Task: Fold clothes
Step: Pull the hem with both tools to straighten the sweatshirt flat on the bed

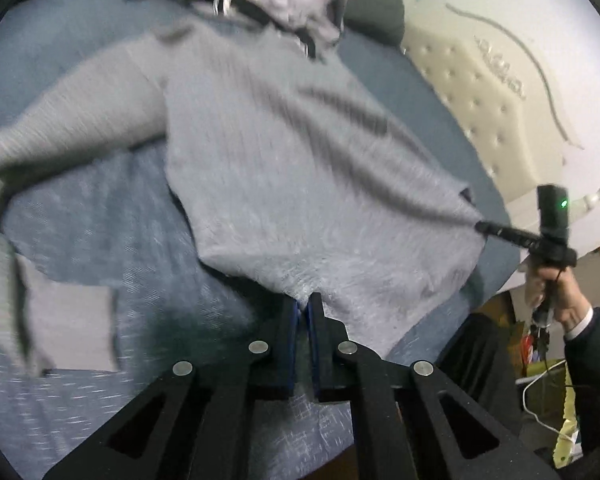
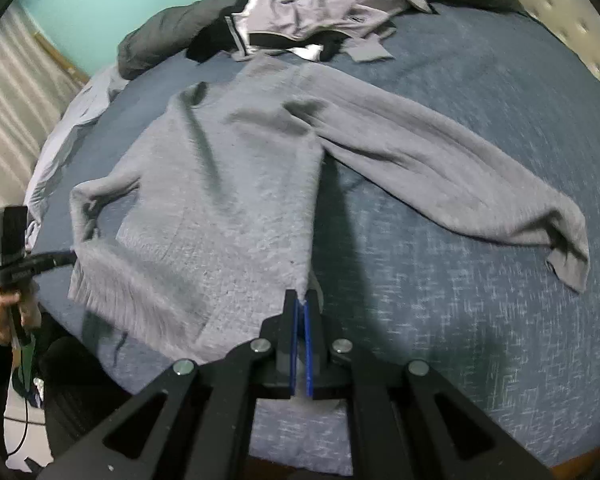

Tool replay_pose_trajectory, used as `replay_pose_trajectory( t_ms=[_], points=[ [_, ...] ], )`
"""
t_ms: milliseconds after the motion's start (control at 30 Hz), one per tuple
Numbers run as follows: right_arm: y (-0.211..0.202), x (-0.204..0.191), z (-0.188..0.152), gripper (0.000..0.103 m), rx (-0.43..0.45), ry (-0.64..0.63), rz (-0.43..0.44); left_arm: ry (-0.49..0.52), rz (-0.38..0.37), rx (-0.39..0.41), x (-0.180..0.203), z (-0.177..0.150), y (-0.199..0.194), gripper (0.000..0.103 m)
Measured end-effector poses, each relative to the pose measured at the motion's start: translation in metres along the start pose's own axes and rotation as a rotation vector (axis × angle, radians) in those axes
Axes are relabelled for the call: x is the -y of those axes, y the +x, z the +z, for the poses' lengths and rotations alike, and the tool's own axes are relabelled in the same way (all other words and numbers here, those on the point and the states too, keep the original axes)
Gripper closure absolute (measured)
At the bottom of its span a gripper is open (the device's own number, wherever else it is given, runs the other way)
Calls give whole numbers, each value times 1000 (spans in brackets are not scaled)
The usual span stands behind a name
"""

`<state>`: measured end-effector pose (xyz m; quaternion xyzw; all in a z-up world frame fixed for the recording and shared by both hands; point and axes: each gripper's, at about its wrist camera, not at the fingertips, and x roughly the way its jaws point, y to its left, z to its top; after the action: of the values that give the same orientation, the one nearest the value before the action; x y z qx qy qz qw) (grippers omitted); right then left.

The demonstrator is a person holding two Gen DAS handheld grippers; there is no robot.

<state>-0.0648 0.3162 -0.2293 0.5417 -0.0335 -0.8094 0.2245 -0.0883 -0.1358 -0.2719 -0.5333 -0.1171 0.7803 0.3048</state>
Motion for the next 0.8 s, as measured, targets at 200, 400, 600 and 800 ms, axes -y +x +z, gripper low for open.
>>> replay_pose_trajectory(
  t_ms=[200, 400, 600, 800],
  points=[
    [7, -26, 0, 101, -47, -31, 46, -28, 53, 55, -20, 5, -41, 98],
    [61, -12, -13, 99, -121, 42, -9, -81, 127, -32, -46, -8, -9, 98],
    [55, 11, -26, 81, -99, 104, -21, -117, 154, -80, -66, -22, 19, 98],
    [37, -6, -47, 58, -108, -6, 94, -102, 130, -61, -66, -20, 18, 97]
  ],
)
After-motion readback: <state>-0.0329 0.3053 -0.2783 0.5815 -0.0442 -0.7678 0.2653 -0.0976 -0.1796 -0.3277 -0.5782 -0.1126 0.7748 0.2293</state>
